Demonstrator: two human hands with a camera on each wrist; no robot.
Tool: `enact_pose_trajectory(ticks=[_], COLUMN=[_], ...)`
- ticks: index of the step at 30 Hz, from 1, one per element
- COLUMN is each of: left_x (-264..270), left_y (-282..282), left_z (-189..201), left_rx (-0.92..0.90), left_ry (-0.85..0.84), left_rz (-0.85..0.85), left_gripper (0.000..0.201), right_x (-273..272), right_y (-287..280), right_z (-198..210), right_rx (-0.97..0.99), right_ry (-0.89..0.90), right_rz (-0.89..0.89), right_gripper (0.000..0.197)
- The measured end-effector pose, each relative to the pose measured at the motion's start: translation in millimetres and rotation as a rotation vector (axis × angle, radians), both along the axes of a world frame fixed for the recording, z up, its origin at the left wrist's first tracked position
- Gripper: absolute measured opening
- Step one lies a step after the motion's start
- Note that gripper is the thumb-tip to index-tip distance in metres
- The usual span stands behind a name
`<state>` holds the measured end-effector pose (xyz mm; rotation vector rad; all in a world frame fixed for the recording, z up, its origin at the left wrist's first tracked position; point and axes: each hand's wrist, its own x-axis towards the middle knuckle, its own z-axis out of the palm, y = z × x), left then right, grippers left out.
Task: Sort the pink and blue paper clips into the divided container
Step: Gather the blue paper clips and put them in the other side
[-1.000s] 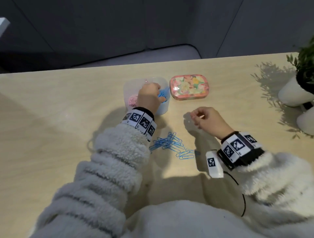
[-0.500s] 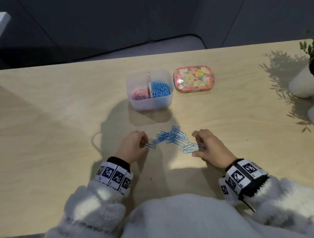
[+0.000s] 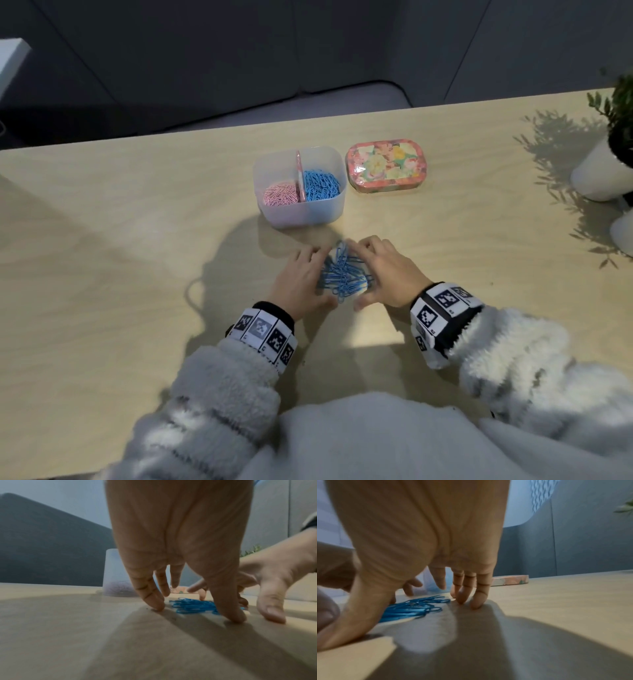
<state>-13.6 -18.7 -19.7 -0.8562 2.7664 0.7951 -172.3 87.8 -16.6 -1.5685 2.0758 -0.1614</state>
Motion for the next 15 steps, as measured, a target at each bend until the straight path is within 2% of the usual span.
enact_pose_trajectory(ticks=[4, 9, 11, 15], left_x=[-10, -13, -13, -16], left_y=[-1, 0, 0, 5], left_z=[0, 0, 0, 3], left_rx=[0.040, -0.016, -0.047, -0.152], left_ry=[0.043, 0.059, 0.030, -0.071], left_rz=[0.006, 0.001, -0.003, -0.060], left_gripper=[0.061, 0.025, 0.020, 0.020], right_x=[6, 21, 29, 37], right_y=[-14, -19, -18, -14], right_z=[-5, -14, -15, -16], right_rx=[-0.025, -0.083, -0.104, -0.131], right_ry=[-0.026, -0.060, -0.036, 0.058], right_rz=[0.034, -0.047, -0.087, -0.043], right_gripper=[0.093, 0.036, 0.020, 0.013])
